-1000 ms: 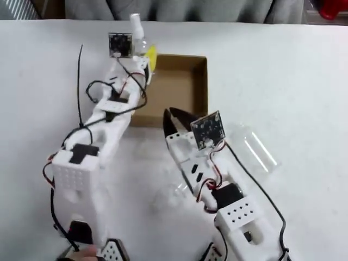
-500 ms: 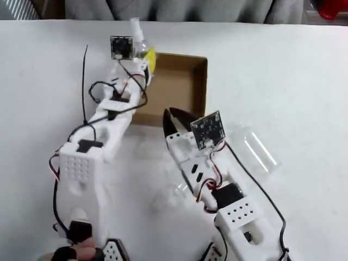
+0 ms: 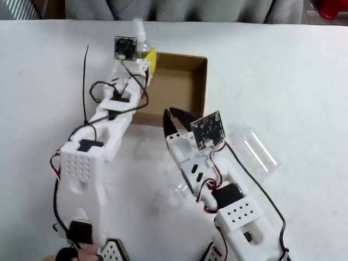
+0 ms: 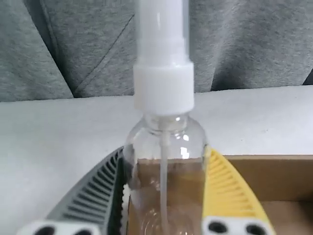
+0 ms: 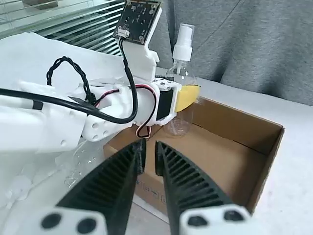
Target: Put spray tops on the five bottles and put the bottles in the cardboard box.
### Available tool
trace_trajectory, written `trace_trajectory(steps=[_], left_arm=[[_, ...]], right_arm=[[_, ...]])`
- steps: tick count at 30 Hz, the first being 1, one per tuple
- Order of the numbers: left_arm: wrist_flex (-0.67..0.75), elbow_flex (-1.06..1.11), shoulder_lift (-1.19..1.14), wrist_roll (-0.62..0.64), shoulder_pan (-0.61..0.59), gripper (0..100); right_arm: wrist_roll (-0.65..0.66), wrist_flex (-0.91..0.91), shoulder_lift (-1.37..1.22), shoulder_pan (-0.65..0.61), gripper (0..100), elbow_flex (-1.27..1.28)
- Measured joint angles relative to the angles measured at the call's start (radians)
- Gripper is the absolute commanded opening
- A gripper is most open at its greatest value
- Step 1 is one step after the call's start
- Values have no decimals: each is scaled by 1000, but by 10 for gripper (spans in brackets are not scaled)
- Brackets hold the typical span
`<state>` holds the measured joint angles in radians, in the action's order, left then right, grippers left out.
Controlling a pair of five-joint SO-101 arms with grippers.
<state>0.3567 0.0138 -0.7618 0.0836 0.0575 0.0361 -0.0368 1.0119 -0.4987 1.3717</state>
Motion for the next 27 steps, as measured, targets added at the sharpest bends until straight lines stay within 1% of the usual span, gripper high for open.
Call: trace_trajectory(steps=[11,17,27], left_arm=[[11,0,-2,-17,0,188],[20,18,0,-25,-2,294],[18,54,-2,-28,-3,303]], right_arm=[[0,0,0,0,15,0],[0,0,0,0,15,0],[0,0,0,0,15,0]])
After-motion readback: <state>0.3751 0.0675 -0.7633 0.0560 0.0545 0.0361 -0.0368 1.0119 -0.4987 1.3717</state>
